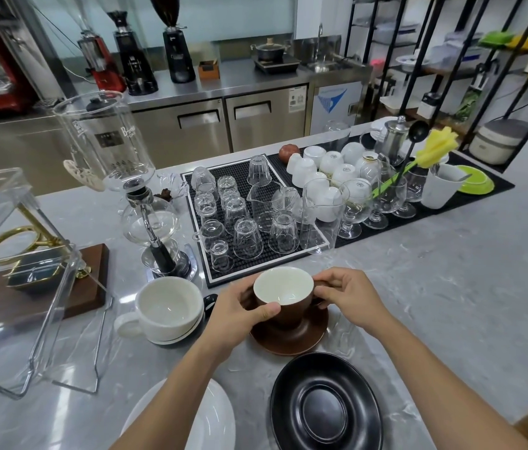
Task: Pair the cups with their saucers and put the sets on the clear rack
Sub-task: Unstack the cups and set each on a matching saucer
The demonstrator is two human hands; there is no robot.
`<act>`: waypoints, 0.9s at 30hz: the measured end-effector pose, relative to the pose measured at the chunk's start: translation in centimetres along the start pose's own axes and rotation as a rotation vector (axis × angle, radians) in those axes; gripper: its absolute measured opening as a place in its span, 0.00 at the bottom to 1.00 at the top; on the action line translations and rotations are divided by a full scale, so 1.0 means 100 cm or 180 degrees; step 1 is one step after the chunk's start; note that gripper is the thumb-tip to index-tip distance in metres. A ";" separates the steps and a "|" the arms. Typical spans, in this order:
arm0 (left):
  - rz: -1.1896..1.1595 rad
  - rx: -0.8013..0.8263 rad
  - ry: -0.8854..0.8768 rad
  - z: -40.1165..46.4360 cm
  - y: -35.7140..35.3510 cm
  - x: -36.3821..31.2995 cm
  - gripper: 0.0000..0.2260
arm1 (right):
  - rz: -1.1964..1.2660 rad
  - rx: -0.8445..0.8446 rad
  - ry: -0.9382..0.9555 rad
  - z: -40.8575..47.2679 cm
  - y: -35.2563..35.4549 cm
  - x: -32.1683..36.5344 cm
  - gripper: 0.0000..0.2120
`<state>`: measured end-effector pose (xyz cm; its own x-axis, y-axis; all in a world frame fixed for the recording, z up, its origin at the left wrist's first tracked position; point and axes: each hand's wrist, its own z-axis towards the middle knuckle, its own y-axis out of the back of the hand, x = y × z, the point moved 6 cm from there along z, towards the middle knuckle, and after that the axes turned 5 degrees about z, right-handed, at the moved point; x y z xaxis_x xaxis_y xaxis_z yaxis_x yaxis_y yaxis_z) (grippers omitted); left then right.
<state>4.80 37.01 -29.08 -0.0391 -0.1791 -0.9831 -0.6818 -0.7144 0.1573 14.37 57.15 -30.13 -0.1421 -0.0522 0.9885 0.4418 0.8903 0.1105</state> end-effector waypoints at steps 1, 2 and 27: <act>0.0025 -0.0004 0.0005 0.000 0.000 0.002 0.24 | 0.0000 0.0018 -0.0002 -0.001 0.000 -0.001 0.10; 0.0050 0.0003 0.0011 -0.001 0.000 0.004 0.26 | 0.0012 0.0036 -0.0009 -0.003 0.000 -0.002 0.10; 0.0471 0.0108 0.0223 -0.009 -0.002 0.017 0.34 | 0.0037 0.0052 -0.0074 -0.022 0.000 -0.013 0.15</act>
<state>5.52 36.21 -30.66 -0.0907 -0.3281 -0.9403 -0.6967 -0.6538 0.2953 16.56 56.24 -31.22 -0.1578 -0.0315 0.9870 0.4291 0.8980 0.0972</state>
